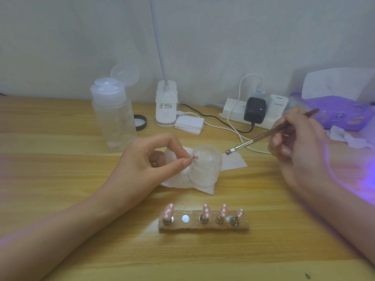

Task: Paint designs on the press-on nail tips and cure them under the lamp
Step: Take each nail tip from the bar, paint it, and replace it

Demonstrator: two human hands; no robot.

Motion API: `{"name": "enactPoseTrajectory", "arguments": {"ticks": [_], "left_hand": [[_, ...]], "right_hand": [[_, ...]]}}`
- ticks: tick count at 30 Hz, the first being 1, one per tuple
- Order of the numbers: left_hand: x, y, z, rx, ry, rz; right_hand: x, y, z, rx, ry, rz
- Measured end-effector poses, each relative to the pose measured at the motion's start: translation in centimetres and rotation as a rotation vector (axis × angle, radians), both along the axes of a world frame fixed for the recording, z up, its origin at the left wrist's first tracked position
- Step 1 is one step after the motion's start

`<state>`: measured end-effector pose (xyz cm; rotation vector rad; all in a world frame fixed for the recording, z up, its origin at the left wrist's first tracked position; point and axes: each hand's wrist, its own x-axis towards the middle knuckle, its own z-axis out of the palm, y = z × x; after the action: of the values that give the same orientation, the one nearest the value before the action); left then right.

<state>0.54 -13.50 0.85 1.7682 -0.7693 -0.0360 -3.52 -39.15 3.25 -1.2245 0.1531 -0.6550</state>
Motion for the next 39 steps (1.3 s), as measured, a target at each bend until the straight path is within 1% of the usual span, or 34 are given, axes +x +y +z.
{"name": "enactPoseTrajectory", "arguments": {"ticks": [2, 6, 9, 12, 20, 22, 24, 27, 30, 32, 35, 37, 39], "left_hand": [[0.0, 0.0, 0.0, 0.006, 0.000, 0.002], [0.1, 0.0, -0.1, 0.000, 0.000, 0.005], [0.2, -0.1, -0.1, -0.001, -0.001, -0.001], [0.2, 0.0, -0.2, 0.003, -0.006, -0.006], [0.3, 0.0, -0.3, 0.000, -0.012, -0.012], [0.2, -0.1, -0.3, -0.002, -0.014, -0.009], [0.1, -0.2, -0.2, 0.000, -0.004, 0.002], [-0.2, -0.3, 0.4, -0.079, 0.063, 0.020], [-0.3, -0.1, 1.9, -0.216, 0.121, 0.054], [-0.3, 0.5, 3.3, -0.249, 0.065, 0.064], [-1.2, 1.3, 5.4, -0.267, -0.062, -0.010], [-2.3, 1.4, 6.4, -0.240, -0.151, -0.069], [-3.5, 1.5, 6.7, -0.163, -0.231, -0.109]], "right_hand": [[0.0, 0.1, 0.0, -0.022, -0.068, 0.054], [-0.4, 0.7, -0.1, -0.222, -0.213, 0.211], [-0.9, 0.9, -0.1, -0.297, -0.268, 0.220], [-1.0, 0.9, 0.0, -0.296, -0.258, 0.174], [-0.4, 0.1, -0.1, -0.207, -0.231, 0.126], [-0.1, -0.3, -0.3, -0.095, -0.186, 0.130], [0.2, -0.5, -0.6, 0.064, -0.132, 0.173], [0.3, -0.5, -0.9, 0.178, -0.069, 0.221], [0.3, -0.1, -1.0, 0.175, -0.066, 0.276], [0.3, 0.1, -1.1, 0.169, -0.069, 0.300], [0.1, 0.1, -1.0, 0.170, -0.067, 0.298], [0.1, 0.0, -1.0, 0.182, -0.048, 0.275], [0.1, -0.2, -1.1, 0.198, -0.034, 0.248]]}}
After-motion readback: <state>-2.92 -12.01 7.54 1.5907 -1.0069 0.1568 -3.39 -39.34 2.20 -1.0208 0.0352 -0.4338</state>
